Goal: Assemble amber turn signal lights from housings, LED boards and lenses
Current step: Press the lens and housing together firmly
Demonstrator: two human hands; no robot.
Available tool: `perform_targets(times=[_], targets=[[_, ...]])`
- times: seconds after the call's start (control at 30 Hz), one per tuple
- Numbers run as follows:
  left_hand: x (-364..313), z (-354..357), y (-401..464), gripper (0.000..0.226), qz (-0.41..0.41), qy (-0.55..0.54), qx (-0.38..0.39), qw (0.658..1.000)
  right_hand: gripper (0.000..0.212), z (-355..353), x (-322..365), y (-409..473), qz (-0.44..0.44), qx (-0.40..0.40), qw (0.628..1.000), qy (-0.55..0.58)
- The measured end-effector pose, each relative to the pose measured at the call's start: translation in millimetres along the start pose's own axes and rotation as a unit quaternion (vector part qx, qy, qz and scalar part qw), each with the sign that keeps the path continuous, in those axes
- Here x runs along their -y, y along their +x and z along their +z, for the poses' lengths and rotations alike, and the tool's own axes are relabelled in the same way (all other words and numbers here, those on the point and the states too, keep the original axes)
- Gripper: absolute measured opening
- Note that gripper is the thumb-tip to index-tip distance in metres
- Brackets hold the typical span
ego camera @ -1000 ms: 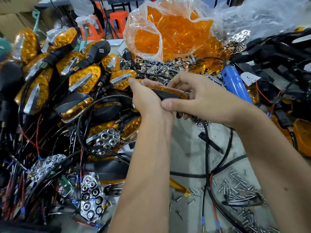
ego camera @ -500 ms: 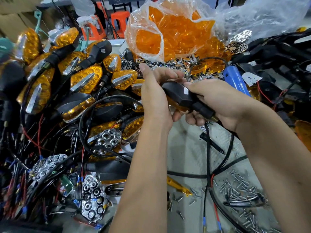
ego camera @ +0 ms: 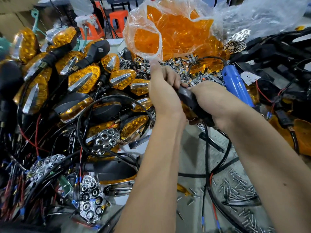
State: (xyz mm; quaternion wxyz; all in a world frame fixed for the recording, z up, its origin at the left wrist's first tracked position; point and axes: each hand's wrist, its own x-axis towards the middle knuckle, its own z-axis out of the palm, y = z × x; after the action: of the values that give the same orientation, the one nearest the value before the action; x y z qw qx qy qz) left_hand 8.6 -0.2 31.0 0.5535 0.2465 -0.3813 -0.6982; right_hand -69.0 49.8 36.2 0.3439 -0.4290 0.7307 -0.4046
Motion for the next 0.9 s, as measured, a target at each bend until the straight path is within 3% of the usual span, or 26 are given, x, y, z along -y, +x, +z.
perform_targets(times=[0.13, 0.2, 0.37, 0.57, 0.73, 0.8, 0.9], targets=[[-2.7, -1.6, -0.4, 0.066, -0.043, -0.111, 0.057, 0.991, 0.031, 0.9, -0.6, -1.9, 0.059, -0.041, 0.982, 0.173], [-2.9, -3.8, 0.8, 0.069, -0.064, -0.174, 0.065, 0.98, 0.033, 1.9, 0.4, -3.0, 0.059, -0.03, 0.976, 0.207], [4.7, -8.3, 1.5, 0.072, -0.046, -0.15, 0.039, 0.987, 0.032, 6.9, 2.5, -3.4, 0.049, -0.078, 0.992, 0.089], [-0.8, -14.6, 4.4, 0.074, 0.054, -0.096, 0.035, 0.993, 0.033, 10.8, 13.8, -6.8, 0.027, -0.038, 0.999, 0.017], [-9.8, -22.5, 5.4, 0.07, 0.002, -0.168, 0.05, 0.985, 0.036, 14.1, 19.3, -11.9, -0.007, 0.018, 0.999, 0.03], [-11.6, -23.5, 5.1, 0.07, -0.013, -0.181, 0.053, 0.982, 0.038, 13.6, 19.4, -10.3, -0.026, 0.005, 1.0, -0.005], [-13.1, -23.8, 4.2, 0.07, -0.015, -0.18, 0.059, 0.982, 0.035, 13.5, 21.4, -10.9, -0.013, 0.024, 0.999, 0.036]])
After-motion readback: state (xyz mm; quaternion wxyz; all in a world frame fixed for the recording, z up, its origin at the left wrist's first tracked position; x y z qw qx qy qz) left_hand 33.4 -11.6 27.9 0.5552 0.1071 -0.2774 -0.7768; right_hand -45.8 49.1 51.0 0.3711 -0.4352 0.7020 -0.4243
